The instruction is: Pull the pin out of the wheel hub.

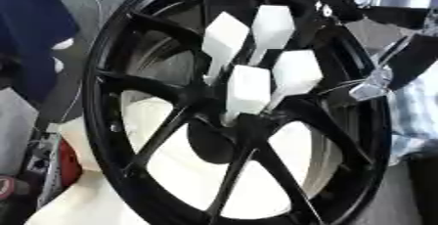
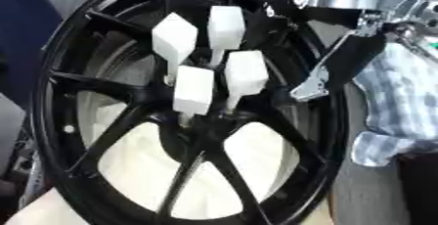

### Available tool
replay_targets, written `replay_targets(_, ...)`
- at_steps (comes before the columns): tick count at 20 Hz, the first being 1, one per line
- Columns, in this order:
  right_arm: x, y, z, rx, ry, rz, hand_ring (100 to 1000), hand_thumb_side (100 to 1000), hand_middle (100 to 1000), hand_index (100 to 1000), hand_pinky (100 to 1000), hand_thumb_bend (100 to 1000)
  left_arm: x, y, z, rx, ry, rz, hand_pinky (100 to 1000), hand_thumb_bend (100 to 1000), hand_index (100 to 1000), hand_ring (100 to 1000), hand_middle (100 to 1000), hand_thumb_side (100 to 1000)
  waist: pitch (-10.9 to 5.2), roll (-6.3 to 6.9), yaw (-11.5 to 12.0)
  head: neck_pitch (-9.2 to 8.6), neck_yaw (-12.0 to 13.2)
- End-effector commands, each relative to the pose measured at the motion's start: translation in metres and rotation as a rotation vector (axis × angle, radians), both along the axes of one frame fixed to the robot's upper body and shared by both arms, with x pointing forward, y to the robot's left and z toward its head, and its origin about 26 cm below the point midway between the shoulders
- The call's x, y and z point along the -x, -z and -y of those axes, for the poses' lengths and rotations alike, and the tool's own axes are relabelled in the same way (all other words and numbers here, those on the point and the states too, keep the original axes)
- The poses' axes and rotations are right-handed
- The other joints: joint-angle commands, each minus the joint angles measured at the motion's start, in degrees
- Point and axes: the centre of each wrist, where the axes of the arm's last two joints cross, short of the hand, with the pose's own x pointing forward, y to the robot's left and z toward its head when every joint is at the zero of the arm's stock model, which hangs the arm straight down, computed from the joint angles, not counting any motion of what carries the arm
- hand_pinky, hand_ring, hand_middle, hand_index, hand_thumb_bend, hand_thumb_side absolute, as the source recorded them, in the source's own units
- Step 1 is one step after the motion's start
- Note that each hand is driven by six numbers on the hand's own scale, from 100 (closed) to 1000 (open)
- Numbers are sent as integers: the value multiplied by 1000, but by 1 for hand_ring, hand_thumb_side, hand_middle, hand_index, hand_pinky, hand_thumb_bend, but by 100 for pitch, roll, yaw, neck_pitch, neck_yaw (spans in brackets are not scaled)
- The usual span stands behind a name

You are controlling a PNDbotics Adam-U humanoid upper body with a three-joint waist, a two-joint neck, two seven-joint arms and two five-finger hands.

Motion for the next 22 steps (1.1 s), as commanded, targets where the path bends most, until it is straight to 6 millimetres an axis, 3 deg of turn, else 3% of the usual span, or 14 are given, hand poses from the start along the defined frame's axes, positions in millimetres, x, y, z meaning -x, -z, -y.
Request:
replay_targets(1, 3, -8, -1, -10, 13, 19, 788, 168, 757, 697, 713, 571, 1, -6, 1, -11, 3, 18, 800, 100, 814, 934, 692, 774, -78, 26, 10, -70, -28)
replay_targets(8, 3, -4, 0, -24, 49, 18, 778, 161, 768, 725, 709, 573, 0, -7, 3, -14, 0, 18, 800, 100, 812, 936, 692, 777, -25, -27, 66, -148, -48)
replay_targets(9, 3, -1, 2, -24, 53, 15, 773, 127, 767, 726, 706, 634, 0, -7, 3, -13, -2, 19, 800, 100, 812, 936, 692, 775, -17, -30, 68, -162, -45)
replay_targets(10, 3, 2, 5, -23, 56, 14, 765, 164, 765, 726, 700, 571, 0, -7, 3, -13, -2, 20, 800, 100, 812, 937, 692, 777, -10, -33, 70, -175, -42)
replay_targets(22, 4, 16, 16, -29, 92, 42, 686, 211, 730, 689, 644, 482, -1, -7, 5, -14, -3, 17, 801, 100, 807, 940, 694, 780, 15, -41, 57, -175, 9)
